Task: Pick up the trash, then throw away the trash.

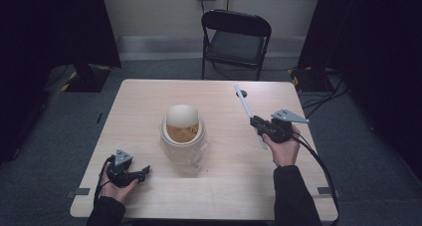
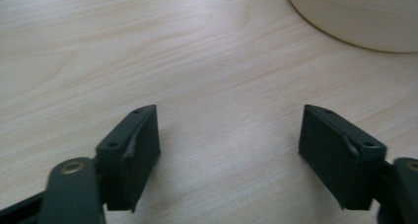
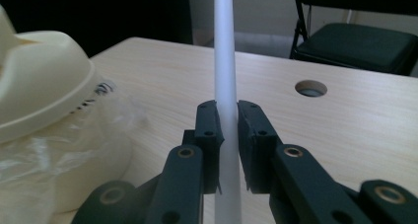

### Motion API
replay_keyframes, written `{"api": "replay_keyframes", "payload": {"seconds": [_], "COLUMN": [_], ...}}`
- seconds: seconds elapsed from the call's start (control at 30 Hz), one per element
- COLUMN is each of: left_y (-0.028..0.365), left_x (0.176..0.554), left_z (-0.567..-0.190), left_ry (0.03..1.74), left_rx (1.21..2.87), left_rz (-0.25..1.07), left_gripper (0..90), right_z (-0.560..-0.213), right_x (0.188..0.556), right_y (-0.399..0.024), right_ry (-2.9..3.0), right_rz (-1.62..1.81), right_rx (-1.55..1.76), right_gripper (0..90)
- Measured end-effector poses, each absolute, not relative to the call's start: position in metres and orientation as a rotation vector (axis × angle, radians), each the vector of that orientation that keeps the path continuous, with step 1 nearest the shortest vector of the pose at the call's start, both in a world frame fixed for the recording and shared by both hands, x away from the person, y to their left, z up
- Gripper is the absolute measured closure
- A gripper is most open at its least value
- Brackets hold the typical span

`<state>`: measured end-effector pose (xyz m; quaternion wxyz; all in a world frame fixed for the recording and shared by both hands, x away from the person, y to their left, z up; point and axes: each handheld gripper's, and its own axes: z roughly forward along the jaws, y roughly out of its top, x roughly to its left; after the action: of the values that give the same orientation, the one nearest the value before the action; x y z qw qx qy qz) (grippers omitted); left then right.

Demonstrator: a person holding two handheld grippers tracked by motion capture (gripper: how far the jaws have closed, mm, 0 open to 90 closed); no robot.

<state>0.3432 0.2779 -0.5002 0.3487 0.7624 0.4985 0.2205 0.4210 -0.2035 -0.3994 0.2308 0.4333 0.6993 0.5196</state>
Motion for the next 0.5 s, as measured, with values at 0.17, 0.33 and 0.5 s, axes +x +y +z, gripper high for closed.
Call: {"api": "replay_keyframes", "payload": {"seconds": [0.17, 0.33, 0.5], "left_y": [0.278, 0.281, 0.281], "left_x": [0.342, 0.338, 0.332], "left_z": [-0.500, -0.491, -0.476], "left_ry": [1.275, 1.253, 1.207], "left_rx": [1.967, 1.914, 1.838], "left_rz": [0.585, 0.616, 0.649], "left_gripper": [31.5, 33.3, 34.0], "right_z": [-0.394, -0.399, -0.401], "right_x": [0.403, 0.391, 0.387], "right_y": [-0.217, -0.228, -0.237], "right_ry": [1.890, 1.836, 1.815], "right_rz": [1.520, 1.599, 1.627], "right_rx": [1.129, 1.100, 1.095], "right_gripper": [80.4, 80.4, 80.4]}}
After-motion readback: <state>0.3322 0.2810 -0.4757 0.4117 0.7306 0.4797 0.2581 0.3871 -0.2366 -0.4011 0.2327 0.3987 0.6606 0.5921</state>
